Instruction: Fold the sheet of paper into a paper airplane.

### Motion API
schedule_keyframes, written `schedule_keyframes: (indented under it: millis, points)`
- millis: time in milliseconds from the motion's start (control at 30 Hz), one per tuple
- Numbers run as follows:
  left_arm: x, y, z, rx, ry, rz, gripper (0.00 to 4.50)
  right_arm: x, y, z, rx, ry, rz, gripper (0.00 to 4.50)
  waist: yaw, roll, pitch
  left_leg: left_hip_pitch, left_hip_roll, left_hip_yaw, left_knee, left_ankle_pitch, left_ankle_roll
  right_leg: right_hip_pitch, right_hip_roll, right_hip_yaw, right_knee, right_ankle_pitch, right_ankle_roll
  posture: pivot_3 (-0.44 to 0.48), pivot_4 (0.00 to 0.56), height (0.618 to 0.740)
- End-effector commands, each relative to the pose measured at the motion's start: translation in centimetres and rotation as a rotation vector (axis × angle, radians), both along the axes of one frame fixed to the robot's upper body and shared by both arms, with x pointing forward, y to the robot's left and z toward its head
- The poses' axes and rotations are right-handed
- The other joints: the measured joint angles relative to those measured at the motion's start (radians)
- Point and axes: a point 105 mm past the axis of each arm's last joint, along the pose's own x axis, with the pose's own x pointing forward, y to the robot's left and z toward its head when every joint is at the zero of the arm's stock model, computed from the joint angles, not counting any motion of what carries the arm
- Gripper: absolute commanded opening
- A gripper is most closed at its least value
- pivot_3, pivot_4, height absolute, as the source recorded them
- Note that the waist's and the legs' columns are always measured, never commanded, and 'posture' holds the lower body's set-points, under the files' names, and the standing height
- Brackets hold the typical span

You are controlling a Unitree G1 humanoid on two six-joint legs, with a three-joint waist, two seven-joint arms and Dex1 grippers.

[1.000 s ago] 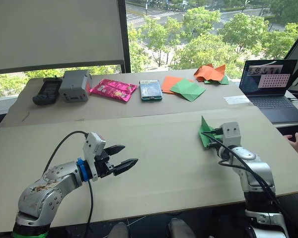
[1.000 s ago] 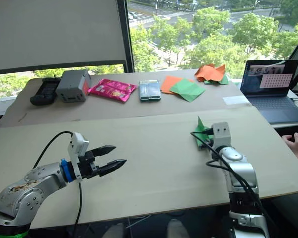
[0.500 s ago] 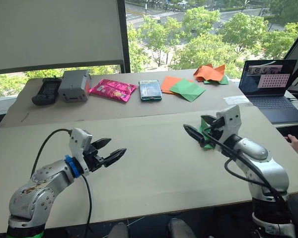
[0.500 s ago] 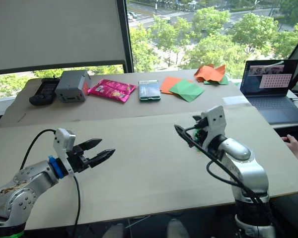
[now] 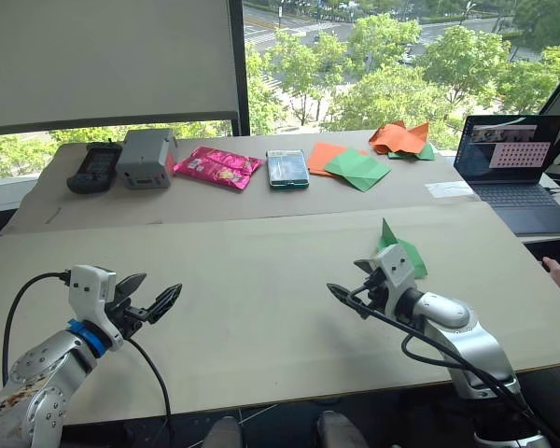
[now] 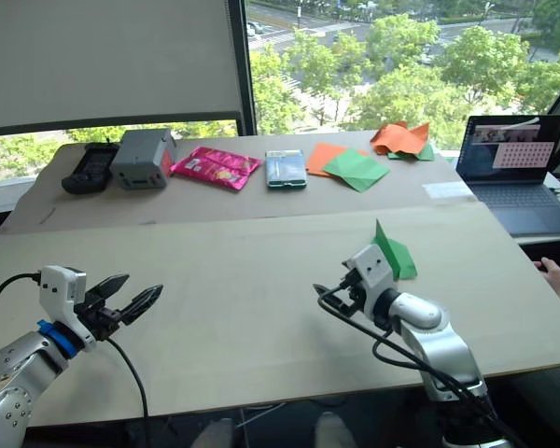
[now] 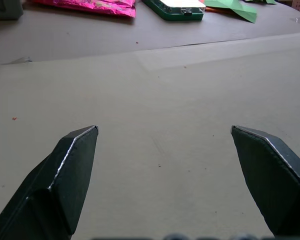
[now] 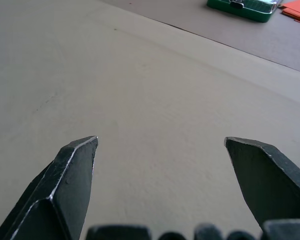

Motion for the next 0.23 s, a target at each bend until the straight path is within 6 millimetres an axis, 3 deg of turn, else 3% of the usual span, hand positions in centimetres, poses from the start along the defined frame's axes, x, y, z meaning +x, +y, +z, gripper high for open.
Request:
schedule_keyframes:
  millis: [33, 233]
  points:
    - [0.11, -0.19, 0.98, 0.009, -0.052, -0.006, 4.50, 0.42, -0.18, 1.49, 0.003, -0.071, 0.001, 4.47, -0.001, 0.000, 0.000, 0.000, 0.000, 0.000, 0.000, 0.000, 0.000, 0.000, 0.000, 0.000, 0.000, 0.000, 0.000, 0.000, 0.150, 0.721]
    - [0.42, -0.77, 1.38, -0.011, -0.064, -0.030, 4.50, 0.57, -0.22, 1.38, 0.000, -0.077, -0.004, 4.47, -0.002, 0.000, 0.000, 0.000, 0.000, 0.000, 0.000, 0.000, 0.000, 0.000, 0.001, 0.000, 0.001, 0.000, 0.000, 0.000, 0.150, 0.721]
